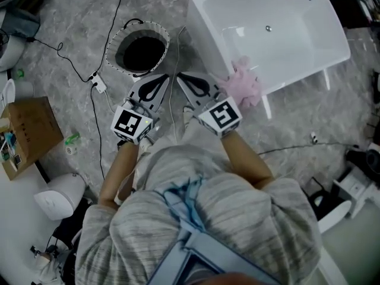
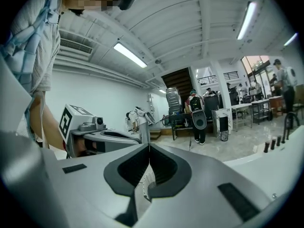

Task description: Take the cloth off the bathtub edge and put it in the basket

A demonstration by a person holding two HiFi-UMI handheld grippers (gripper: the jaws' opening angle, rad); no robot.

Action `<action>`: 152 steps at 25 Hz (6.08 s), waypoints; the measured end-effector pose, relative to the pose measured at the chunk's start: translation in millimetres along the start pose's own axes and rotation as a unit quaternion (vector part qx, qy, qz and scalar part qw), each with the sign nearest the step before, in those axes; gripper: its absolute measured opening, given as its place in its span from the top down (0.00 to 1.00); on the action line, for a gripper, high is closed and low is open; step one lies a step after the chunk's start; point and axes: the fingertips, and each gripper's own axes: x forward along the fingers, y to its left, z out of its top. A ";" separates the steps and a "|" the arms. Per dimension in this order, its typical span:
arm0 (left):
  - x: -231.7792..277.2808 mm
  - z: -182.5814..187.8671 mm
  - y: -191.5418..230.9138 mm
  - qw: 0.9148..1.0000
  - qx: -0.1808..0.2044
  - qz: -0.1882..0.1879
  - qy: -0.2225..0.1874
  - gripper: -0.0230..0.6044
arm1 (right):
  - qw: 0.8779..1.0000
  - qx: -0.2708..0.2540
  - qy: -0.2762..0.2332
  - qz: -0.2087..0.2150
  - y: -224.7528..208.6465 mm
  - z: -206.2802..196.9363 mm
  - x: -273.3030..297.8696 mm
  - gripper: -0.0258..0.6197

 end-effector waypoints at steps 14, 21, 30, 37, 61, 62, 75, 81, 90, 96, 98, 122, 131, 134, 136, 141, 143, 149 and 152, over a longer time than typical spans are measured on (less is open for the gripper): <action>139.2 -25.7 -41.4 0.989 0.048 -0.126 0.064 0.96 | 0.995 0.043 0.010 -0.085 -97.7 -49.3 -69.5 0.95; 180.9 -46.8 -72.2 0.976 0.070 -0.184 0.097 0.96 | 0.991 0.072 0.021 -0.114 -122.0 -76.1 -104.1 0.89; 220.2 -65.7 -111.0 0.961 0.072 -0.240 0.114 0.96 | 0.981 0.093 0.040 -0.165 -148.9 -107.2 -150.3 0.82; 235.3 -88.0 -142.8 0.946 0.079 -0.284 0.130 0.94 | 0.975 0.094 0.054 -0.196 -156.2 -131.2 -178.0 0.78; 299.1 -219.2 -200.4 0.838 0.207 -0.437 0.254 0.66 | 0.941 0.133 0.183 -0.251 -211.0 -270.0 -244.7 0.60; 301.2 -227.3 -201.2 0.831 0.216 -0.440 0.262 0.64 | 0.940 0.132 0.192 -0.250 -212.7 -277.6 -246.3 0.60; 344.4 -299.4 -209.6 0.779 0.289 -0.437 0.344 0.42 | 0.918 0.104 0.311 -0.221 -234.3 -373.5 -268.2 0.37; 351.2 -330.0 -210.5 0.749 0.317 -0.441 0.379 0.24 | 0.909 0.097 0.354 -0.197 -236.2 -408.0 -269.8 0.20; 368.9 -361.1 -215.5 0.718 0.342 -0.452 0.404 0.17 | 0.886 0.050 0.432 -0.159 -247.4 -451.2 -265.9 0.18; 373.9 -391.8 -207.5 0.704 0.344 -0.435 0.444 0.17 | 0.868 0.044 0.476 -0.137 -255.9 -481.7 -262.7 0.18; 369.4 -403.7 -203.3 0.675 0.369 -0.443 0.461 0.17 | 0.864 0.057 0.483 -0.131 -257.9 -486.8 -260.6 0.18; 372.2 -407.6 -222.4 0.660 0.412 -0.470 0.417 0.43 | 0.865 0.086 0.490 -0.074 -241.0 -490.2 -246.8 0.47; 361.7 -385.2 -234.5 0.667 0.396 -0.476 0.414 0.75 | 0.865 0.112 0.478 -0.109 -238.6 -469.4 -251.0 0.79; 357.1 -379.1 -236.0 0.695 0.365 -0.455 0.420 0.80 | 0.864 0.127 0.470 -0.127 -236.0 -464.1 -252.8 0.80; 354.1 -375.4 -234.3 0.714 0.343 -0.442 0.422 0.82 | 0.865 0.133 0.464 -0.136 -234.4 -458.9 -249.7 0.81; 346.2 -358.1 -233.1 0.759 0.273 -0.415 0.421 0.84 | 0.869 0.167 0.434 -0.168 -231.4 -439.6 -248.5 0.82; 344.7 -347.6 -231.1 0.772 0.263 -0.404 0.415 0.84 | 0.870 0.178 0.423 -0.181 -231.4 -429.3 -249.7 0.82; 337.4 -314.4 -224.3 0.783 0.264 -0.388 0.409 0.84 | 0.874 0.161 0.421 -0.180 -230.5 -394.4 -245.0 0.82; 335.1 -294.5 -217.4 0.791 0.259 -0.381 0.403 0.84 | 0.876 0.150 0.422 -0.181 -232.2 -371.8 -240.9 0.82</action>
